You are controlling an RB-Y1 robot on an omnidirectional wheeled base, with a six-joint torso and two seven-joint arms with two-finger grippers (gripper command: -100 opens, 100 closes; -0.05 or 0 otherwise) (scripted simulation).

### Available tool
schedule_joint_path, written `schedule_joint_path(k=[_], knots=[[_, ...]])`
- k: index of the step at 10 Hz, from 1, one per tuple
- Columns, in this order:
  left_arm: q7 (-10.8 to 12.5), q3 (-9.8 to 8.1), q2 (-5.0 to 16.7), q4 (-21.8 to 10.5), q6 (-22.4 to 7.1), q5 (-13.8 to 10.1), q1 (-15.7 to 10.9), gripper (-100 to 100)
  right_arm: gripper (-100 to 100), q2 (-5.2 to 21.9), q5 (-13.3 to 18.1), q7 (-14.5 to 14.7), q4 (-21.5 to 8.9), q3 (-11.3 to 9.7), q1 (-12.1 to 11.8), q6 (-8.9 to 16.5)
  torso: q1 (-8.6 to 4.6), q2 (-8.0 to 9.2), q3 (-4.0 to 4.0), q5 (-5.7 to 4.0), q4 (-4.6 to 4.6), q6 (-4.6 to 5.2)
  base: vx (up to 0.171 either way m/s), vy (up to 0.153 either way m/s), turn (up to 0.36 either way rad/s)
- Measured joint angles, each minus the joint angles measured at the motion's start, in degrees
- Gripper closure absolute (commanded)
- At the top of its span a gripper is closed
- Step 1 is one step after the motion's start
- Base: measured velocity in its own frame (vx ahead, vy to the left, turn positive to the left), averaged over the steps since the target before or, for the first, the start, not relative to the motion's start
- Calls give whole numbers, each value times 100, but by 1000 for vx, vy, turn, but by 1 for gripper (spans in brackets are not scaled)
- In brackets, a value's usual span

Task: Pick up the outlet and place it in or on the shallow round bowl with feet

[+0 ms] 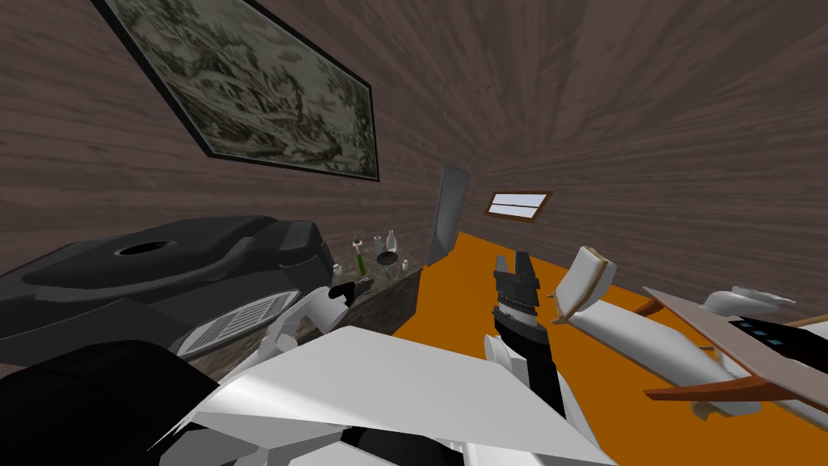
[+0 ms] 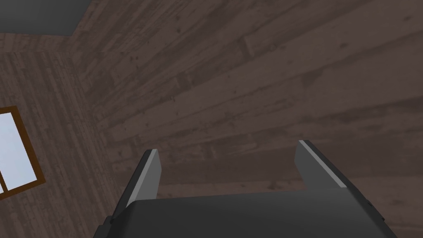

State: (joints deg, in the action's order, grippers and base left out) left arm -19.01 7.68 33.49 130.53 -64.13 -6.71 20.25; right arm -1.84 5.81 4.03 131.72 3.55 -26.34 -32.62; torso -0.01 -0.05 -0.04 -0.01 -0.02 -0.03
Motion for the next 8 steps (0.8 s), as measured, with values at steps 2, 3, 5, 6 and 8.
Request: schedule_joint_path(k=[2,3,5,6,8], knots=[[-4,-1,-32,-237,174,19,-56,-100,0,0,0,0,0,0,0,0,3,3,2,1,1,-1,8,5,-24],[-4,-1,-34,-253,195,19,-60,100,0,0,0,0,0,0,0,0,2,6,4,0,2,-2,0,2,14],[-2,-4,-33,-253,191,20,-57,100,0,0,0,0,0,0,0,0,-3,6,4,-1,2,3,0,0,0],[-1,-2,-35,-253,193,18,-57,100,0,0,0,0,0,0,0,0,-3,7,5,-2,2,1,0,0,0],[1,-2,-36,-252,195,17,-58,0,0,0,0,0,0,0,0,0,-4,8,5,-4,2,1,0,0,0]])
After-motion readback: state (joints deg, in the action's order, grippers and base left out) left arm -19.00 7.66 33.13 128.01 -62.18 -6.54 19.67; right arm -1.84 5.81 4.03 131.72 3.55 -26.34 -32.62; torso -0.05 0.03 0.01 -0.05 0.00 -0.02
